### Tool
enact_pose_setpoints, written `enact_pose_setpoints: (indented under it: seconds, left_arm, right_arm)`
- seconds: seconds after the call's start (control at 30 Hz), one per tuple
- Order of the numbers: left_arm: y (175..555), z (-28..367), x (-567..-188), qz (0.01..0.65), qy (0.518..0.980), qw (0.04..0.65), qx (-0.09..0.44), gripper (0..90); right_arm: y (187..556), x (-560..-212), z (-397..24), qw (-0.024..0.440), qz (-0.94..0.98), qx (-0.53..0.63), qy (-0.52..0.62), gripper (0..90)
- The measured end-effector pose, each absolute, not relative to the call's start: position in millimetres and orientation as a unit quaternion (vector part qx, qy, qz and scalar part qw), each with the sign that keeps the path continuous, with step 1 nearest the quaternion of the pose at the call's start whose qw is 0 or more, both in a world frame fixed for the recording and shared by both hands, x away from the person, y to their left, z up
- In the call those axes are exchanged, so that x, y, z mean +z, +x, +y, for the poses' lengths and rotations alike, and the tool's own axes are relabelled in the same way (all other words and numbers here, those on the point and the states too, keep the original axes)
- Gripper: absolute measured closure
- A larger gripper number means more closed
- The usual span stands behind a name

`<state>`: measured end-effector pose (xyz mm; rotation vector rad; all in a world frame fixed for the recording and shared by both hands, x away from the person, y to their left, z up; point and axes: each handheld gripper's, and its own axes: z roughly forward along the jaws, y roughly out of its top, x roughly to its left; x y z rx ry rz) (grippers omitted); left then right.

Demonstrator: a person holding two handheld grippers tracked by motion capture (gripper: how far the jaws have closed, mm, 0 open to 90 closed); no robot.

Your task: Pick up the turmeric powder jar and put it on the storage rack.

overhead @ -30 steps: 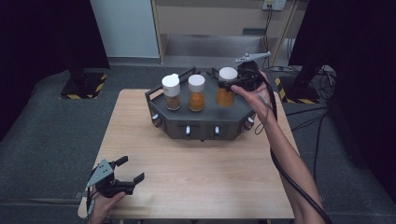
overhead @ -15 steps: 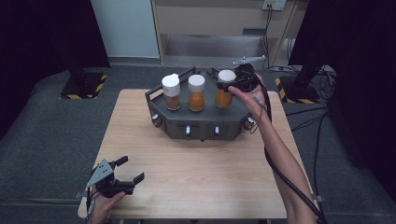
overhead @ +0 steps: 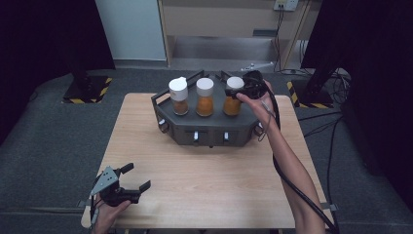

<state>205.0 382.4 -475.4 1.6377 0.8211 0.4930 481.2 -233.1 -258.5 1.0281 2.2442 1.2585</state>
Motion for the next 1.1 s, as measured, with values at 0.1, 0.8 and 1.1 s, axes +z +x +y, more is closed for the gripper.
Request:
enact_pose_setpoints:
  seconds: [0.1, 0.8, 1.1]
  left_arm:
    - [205.2, 382.3, -475.3, 0.351, 0.702, 0.583, 0.211, 0.7]
    - [205.1, 381.8, -474.6, 0.349, 0.704, 0.581, 0.211, 0.7]
    - [204.9, 381.0, -474.5, 0.348, 0.704, 0.581, 0.212, 0.7]
  right_arm:
    - [482.1, -260.3, -232.9, 0.183, 0.796, 0.446, 0.366, 33.4]
    - [478.8, -269.6, -236.0, 0.195, 0.787, 0.462, 0.359, 22.3]
    - [469.2, -248.4, -248.8, 0.213, 0.768, 0.490, 0.352, 7.0]
